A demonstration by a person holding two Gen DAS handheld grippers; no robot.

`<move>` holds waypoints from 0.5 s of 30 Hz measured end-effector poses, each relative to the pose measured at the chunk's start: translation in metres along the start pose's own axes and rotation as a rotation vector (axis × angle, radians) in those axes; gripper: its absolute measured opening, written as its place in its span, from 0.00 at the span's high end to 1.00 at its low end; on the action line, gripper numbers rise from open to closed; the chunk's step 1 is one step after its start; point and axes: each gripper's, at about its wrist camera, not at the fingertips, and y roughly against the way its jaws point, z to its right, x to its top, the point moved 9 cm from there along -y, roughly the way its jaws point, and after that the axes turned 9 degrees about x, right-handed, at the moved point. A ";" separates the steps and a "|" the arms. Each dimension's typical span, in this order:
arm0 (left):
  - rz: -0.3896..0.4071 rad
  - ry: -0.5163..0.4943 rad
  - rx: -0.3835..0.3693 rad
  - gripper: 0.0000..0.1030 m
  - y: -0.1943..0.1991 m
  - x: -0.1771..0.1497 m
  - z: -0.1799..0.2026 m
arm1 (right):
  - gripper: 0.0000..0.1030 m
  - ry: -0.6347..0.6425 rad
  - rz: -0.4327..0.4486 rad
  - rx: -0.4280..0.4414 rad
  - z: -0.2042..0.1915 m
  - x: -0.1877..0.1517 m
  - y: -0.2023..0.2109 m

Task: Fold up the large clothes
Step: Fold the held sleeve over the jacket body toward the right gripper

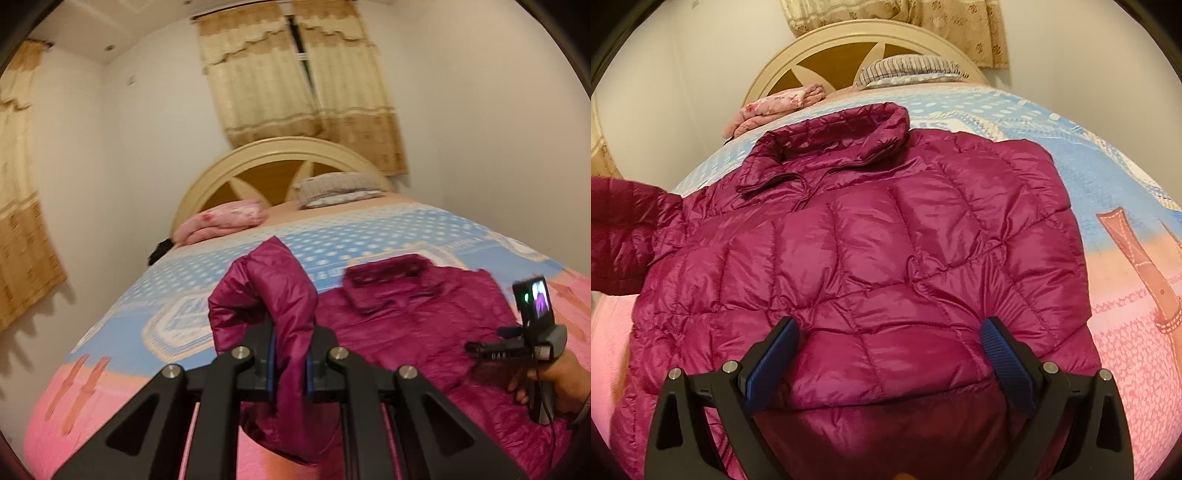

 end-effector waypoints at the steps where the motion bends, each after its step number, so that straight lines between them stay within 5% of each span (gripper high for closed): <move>1: 0.002 -0.012 -0.009 0.88 -0.001 0.002 0.008 | 0.04 -0.018 0.015 0.014 0.001 0.003 0.009; 8: -0.035 -0.032 -0.105 0.88 -0.019 0.004 0.077 | 0.04 -0.030 0.205 -0.049 0.023 0.027 0.078; 15: -0.067 -0.096 -0.150 0.88 -0.037 -0.007 0.141 | 0.04 -0.051 0.236 -0.085 0.046 0.008 0.090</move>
